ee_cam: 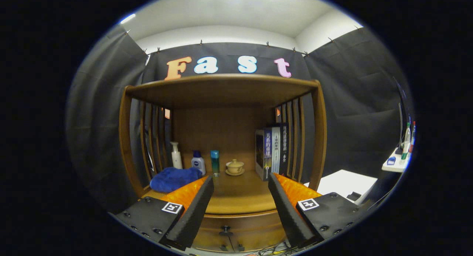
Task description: Pull open the drawer, take out the items inside it, and place them on the countertop above the cabinet.
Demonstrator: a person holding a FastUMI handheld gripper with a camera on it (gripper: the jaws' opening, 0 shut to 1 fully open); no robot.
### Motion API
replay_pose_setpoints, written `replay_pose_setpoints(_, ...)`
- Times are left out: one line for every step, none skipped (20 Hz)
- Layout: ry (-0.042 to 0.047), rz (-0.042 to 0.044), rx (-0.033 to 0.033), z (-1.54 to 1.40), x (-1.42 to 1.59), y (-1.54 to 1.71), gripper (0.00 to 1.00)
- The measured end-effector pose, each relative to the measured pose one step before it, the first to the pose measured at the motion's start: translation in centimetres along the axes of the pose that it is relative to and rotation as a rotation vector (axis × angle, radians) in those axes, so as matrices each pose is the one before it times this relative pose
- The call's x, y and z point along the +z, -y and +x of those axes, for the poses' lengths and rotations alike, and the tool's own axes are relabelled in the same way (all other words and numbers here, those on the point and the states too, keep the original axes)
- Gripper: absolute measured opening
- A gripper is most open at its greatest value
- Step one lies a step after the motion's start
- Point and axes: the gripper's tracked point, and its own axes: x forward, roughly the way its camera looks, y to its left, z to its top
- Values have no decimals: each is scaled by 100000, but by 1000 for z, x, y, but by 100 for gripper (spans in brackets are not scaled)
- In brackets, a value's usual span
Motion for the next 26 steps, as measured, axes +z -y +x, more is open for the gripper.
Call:
replay_pose_setpoints(-1187, -346, 43, 376, -1530, -196, 97)
replay_pose_setpoints(-1586, -81, 514, 506, -1561, -246, 97)
replay_pose_setpoints(-1916, 1079, 797, 346, -1567, -291, 98)
replay_pose_setpoints(-2007, 1940, 767, 375, -1362, -160, 98)
replay_pose_setpoints(-1559, 1954, 462, 511, -1379, -83, 98)
replay_pose_setpoints(-1288, 1685, -14, 543, -1098, 84, 98)
replay_pose_setpoints(-1171, 917, -274, 536, -1281, 197, 98)
replay_pose_setpoints(-1304, -124, -166, 211, -1340, 63, 98)
replay_pose_setpoints(-1718, -922, -124, 542, -1332, -79, 98)
replay_pose_setpoints(-2376, -1418, -213, 280, -1418, 53, 98)
replay_pose_setpoints(-2347, -1607, 260, 371, -1469, -80, 96)
replay_pose_setpoints(-1934, -893, 569, 518, -1326, -256, 95)
replay_pose_setpoints(-1331, -259, 631, 529, -1086, -289, 93)
replay_pose_setpoints(-1367, 73, 645, 375, -1026, -275, 91)
replay_pose_setpoints(-1673, 244, 317, 494, -1041, -217, 89)
replay_pose_setpoints(-1942, 226, -69, 215, -873, -56, 88)
replay_pose_setpoints(-1427, 429, -48, 364, -820, -142, 86)
replay_pose_setpoints(-1307, 542, -88, 419, -624, 3, 84)
replay_pose_setpoints(-992, 551, 140, 392, -518, -70, 82)
replay_pose_setpoints(-353, 709, 78, 275, -279, -195, 80)
replay_pose_setpoints(-156, 1019, -96, 222, -155, -55, 75)
replay_pose_setpoints(379, 1410, -131, 211, -148, -19, 68)
replay_pose_setpoints(187, 935, -521, -45, -49, 85, 60)
replay_pose_setpoints(-568, 958, -468, 445, -168, 129, 59)
replay_pose_setpoints(-831, 895, -284, -39, -3, 178, 57)
replay_pose_setpoints(442, 1232, -390, 207, -112, -32, 55)
